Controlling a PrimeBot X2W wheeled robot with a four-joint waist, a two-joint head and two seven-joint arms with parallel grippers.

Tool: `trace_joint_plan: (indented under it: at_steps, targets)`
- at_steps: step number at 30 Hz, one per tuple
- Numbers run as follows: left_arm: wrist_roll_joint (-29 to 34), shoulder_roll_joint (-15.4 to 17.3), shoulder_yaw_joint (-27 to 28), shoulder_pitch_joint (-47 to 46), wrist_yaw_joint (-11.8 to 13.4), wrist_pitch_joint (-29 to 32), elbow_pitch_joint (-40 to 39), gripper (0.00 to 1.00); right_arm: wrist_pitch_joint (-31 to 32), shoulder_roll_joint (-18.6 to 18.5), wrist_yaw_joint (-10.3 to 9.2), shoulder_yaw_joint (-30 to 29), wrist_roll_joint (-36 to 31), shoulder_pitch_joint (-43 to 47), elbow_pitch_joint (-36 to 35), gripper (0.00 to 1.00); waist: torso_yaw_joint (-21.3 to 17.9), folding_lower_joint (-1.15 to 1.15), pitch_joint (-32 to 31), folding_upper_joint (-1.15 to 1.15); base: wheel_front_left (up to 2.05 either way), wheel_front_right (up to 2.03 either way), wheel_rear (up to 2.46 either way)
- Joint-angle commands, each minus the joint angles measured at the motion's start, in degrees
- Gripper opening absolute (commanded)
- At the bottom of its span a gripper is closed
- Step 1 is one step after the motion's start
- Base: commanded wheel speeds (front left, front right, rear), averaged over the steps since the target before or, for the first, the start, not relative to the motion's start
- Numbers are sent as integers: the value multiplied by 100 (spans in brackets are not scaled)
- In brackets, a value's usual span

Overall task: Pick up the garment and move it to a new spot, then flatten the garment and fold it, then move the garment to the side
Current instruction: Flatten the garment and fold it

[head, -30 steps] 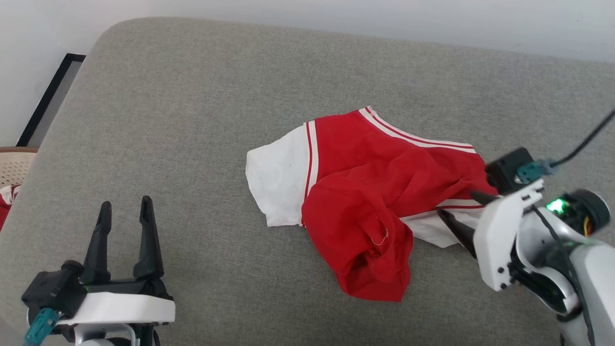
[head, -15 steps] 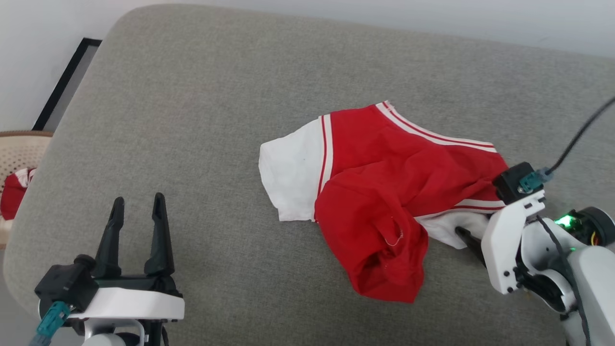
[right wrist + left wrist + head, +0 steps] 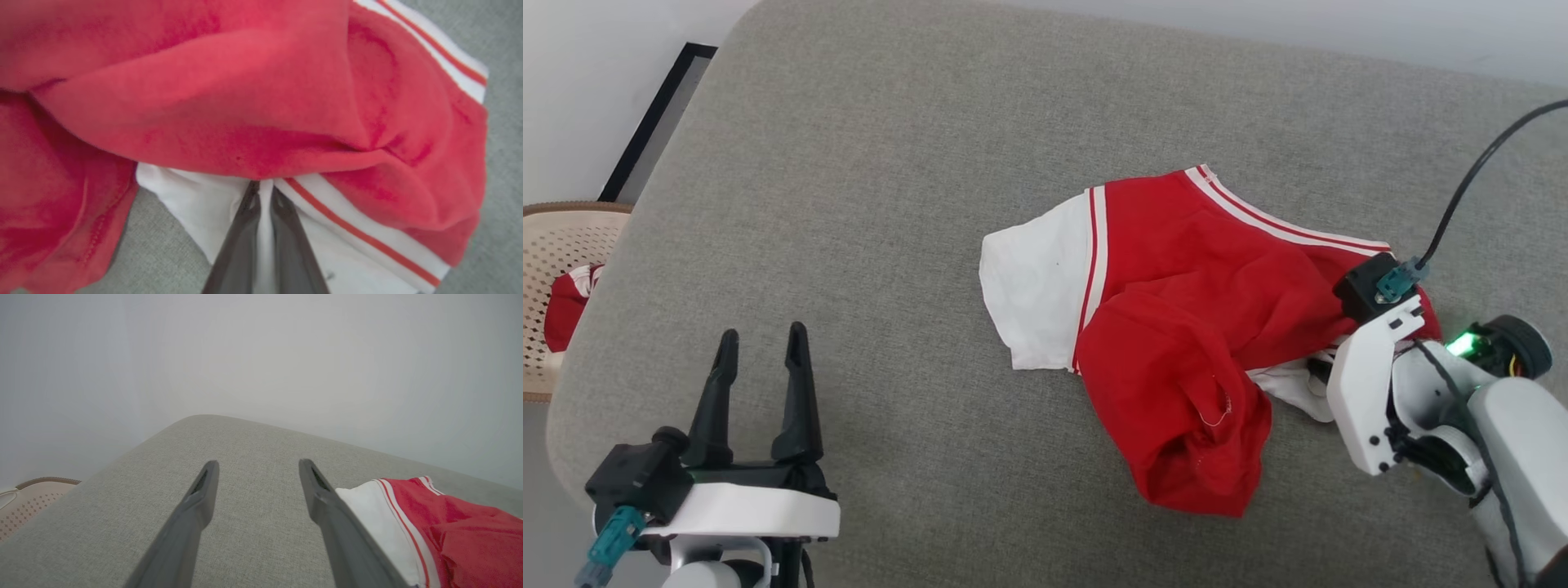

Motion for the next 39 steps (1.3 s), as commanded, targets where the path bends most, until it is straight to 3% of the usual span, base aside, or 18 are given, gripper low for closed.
trace_joint_plan:
  at_steps: [1, 7, 13, 19, 23, 24, 25, 26, 27, 28, 34, 39]
  targets:
    - [-43, 7, 24, -39, -13, -29, -6, 100, 71, -95, -4, 68, 0, 59, 89, 0, -18, 0, -6, 0, 0, 0, 0]
    - [3, 20, 140, 23, -12, -29, -58, 100, 363, -652, -4, 20, 244, -319, -476, 0, -182, 0, -31, 0, 0, 0, 0]
    - [12, 16, 125, -28, -12, -29, -81, 100, 613, -1215, -4, -140, 364, -595, -602, 0, -261, 0, 7, 0, 0, 0, 0]
    - [-24, 9, 41, -117, -12, -30, -52, 100, 662, -1551, -4, -178, 414, -843, -340, 0, -253, 0, 96, 0, 0, 0, 0]
    - [-71, 20, -46, -158, -12, -30, 0, 100, 602, -1490, -4, -111, 488, -895, 24, 0, -227, 0, 140, 0, 0, 0, 0]
    - [-88, 28, -73, -184, -12, -30, 11, 100, 553, -1445, -4, -94, 518, -907, 125, 5, -222, 0, 150, 0, 0, 0, 0]
    - [-109, 42, -102, -212, -12, -30, 24, 100, 503, -1407, -4, -63, 532, -919, 202, 23, -220, 0, 157, 0, 0, 0, 0]
    - [-115, 66, -135, -238, -12, -30, 47, 100, 454, -1377, -4, -39, 529, -937, 300, 48, -220, 0, 161, 0, 0, 0, 0]
    - [-118, 99, -179, -257, -13, -30, 68, 100, 416, -1335, -4, -34, 545, -954, 392, 93, -225, 0, 162, 0, 0, 0, 0]
    - [-119, 131, -241, -276, -12, -30, 96, 100, 378, -1283, -4, -16, 553, -975, 467, 100, -233, 0, 157, 0, 0, 0, 0]
    - [-387, 469, -620, -450, -12, -30, 285, 100, 264, -1079, -4, 7, 665, -1036, 657, 100, -365, 0, 61, 0, 0, 0, 0]
    - [-902, 1096, -1199, -773, -12, 321, 356, 100, 154, -939, -4, -105, 725, -967, 467, 100, -587, 0, -76, 0, 0, 0, 0]
